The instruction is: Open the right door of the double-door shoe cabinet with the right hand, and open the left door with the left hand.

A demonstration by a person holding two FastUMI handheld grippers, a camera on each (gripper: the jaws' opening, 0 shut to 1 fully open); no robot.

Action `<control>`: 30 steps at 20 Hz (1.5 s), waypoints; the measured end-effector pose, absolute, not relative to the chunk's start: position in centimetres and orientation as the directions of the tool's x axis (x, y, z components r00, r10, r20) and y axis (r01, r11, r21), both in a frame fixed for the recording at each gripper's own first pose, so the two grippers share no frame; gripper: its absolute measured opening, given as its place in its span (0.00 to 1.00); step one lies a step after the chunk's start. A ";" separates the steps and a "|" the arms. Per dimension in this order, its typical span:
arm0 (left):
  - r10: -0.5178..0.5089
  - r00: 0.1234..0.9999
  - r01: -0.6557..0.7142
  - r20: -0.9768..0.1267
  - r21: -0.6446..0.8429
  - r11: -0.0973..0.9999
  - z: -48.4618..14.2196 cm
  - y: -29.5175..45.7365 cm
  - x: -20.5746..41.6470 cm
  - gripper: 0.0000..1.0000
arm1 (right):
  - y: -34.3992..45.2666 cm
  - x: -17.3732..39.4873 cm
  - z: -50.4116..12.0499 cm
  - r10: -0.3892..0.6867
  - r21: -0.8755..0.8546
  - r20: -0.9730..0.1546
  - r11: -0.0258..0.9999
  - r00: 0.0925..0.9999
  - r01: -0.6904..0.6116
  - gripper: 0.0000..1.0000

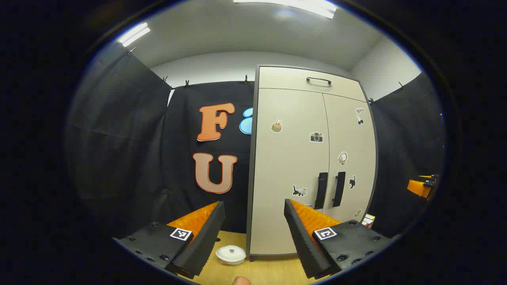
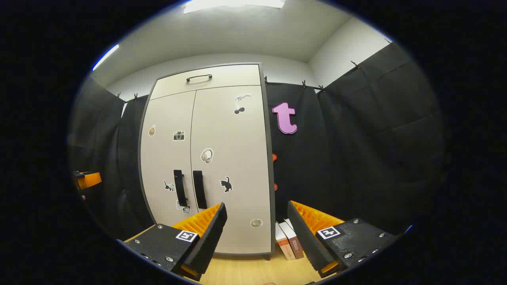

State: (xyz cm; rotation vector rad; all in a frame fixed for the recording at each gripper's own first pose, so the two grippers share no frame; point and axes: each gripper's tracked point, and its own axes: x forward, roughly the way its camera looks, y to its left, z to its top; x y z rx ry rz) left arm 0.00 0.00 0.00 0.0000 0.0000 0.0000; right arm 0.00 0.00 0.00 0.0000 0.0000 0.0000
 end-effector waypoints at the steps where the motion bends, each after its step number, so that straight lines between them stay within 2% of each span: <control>1: 0.001 1.000 -0.001 -0.003 -0.003 1.000 -0.1 0.1 0.0 0.96 | -0.1 0.0 0.0 -0.005 -0.005 -0.001 1.000 1.000 0.005 0.94; 10: -0.019 0.999 0.019 -0.026 -0.022 1.000 -0.7 -0.1 -0.7 0.96 | 0.1 0.0 -1.0 -0.011 -0.036 -0.022 0.999 1.000 0.010 0.94; 15: 0.026 1.000 -0.026 -0.004 -0.002 1.000 -0.2 1.1 -0.6 0.96 | 0.2 0.0 -1.0 -0.010 -0.042 -0.020 0.999 1.000 0.009 0.94; 30: 0.030 0.999 -0.030 -0.022 0.000 1.000 -1.3 1.2 -0.2 0.96 | 2.4 2.5 -2.7 0.026 -0.007 -0.024 1.000 0.999 -0.026 0.94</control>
